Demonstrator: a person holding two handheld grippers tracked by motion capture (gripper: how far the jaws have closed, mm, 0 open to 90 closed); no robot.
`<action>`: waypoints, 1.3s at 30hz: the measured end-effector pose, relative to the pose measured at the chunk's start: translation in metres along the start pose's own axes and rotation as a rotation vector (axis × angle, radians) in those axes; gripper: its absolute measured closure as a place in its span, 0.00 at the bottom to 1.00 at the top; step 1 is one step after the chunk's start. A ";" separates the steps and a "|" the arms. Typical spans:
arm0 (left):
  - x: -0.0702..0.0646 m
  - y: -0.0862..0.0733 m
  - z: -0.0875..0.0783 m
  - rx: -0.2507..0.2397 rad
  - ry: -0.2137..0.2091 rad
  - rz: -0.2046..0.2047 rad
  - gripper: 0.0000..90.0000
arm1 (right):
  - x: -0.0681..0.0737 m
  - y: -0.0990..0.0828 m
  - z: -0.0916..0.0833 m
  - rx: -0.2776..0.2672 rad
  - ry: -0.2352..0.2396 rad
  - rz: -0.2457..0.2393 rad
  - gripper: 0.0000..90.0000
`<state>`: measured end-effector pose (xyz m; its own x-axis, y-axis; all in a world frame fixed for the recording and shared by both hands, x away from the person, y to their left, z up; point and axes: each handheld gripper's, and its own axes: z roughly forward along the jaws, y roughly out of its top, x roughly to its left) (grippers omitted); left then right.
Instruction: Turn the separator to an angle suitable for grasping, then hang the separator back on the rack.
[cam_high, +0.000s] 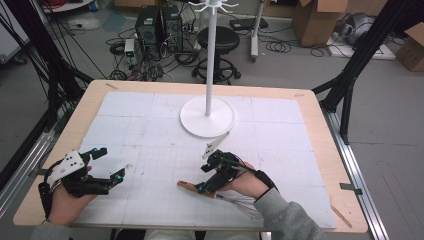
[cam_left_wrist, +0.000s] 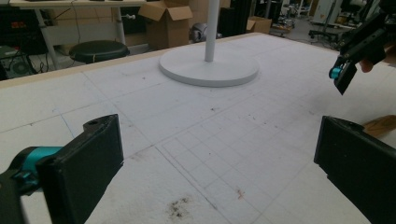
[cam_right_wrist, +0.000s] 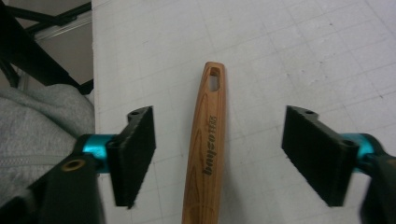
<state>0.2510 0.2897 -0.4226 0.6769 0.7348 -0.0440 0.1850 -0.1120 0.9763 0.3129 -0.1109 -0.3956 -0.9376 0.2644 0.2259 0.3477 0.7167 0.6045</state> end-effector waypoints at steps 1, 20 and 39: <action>0.000 0.000 0.000 -0.002 -0.001 -0.001 0.02 | 0.000 -0.001 -0.001 0.002 -0.012 0.007 0.16; 0.000 0.000 0.002 0.005 -0.008 0.004 0.02 | 0.015 -0.004 0.005 0.188 -0.010 -0.010 0.01; 0.000 -0.001 0.001 0.005 -0.009 0.001 0.02 | 0.019 -0.008 0.024 0.338 -0.045 -0.031 0.09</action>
<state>0.2516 0.2885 -0.4236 0.6836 0.7285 -0.0445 0.1878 -0.1166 0.9753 0.2920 -0.0959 -0.4146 -0.9493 0.2623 0.1730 0.3062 0.8960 0.3217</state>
